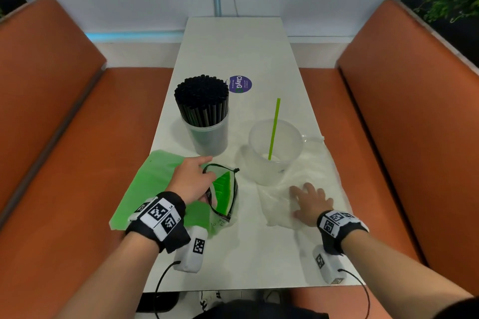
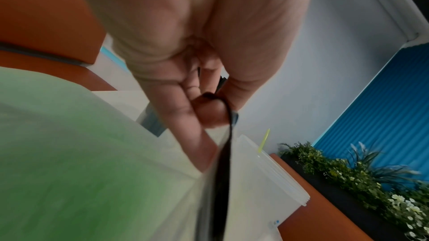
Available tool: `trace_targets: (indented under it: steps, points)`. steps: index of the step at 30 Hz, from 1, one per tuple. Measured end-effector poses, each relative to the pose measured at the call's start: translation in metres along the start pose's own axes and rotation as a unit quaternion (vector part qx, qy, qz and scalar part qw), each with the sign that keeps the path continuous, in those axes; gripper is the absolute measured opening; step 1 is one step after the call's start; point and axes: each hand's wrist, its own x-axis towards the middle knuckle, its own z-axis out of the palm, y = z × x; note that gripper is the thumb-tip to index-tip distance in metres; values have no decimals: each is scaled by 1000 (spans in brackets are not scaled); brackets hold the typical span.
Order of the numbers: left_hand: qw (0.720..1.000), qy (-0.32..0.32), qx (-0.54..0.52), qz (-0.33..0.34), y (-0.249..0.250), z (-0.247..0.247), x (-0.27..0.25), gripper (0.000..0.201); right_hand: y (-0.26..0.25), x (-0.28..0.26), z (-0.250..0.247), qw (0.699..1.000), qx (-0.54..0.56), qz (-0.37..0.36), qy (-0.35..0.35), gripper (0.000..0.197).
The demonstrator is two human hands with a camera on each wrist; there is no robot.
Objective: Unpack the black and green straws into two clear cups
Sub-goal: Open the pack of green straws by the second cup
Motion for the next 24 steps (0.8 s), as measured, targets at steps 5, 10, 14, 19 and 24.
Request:
trace_targets:
  steps: [5, 10, 14, 19, 24]
  points:
    - [1000, -13, -23, 13, 6, 6, -4, 41, -43, -9, -7, 982, 90, -109, 125, 37]
    - [999, -9, -22, 23, 20, 10, -2, 25, -111, -18, -11, 922, 238, -306, 11, 29]
    - [1000, -3, -12, 4, 19, 6, -1, 38, -125, -15, -9, 920, 224, -303, -106, 28]
    - [1000, -7, 0, -28, 11, 10, -3, 42, -117, -20, -1, 922, 90, -330, -181, 27]
    - [995, -33, 92, 7, 6, 9, 2, 32, -119, -21, 4, 920, 4, -376, -108, 9]
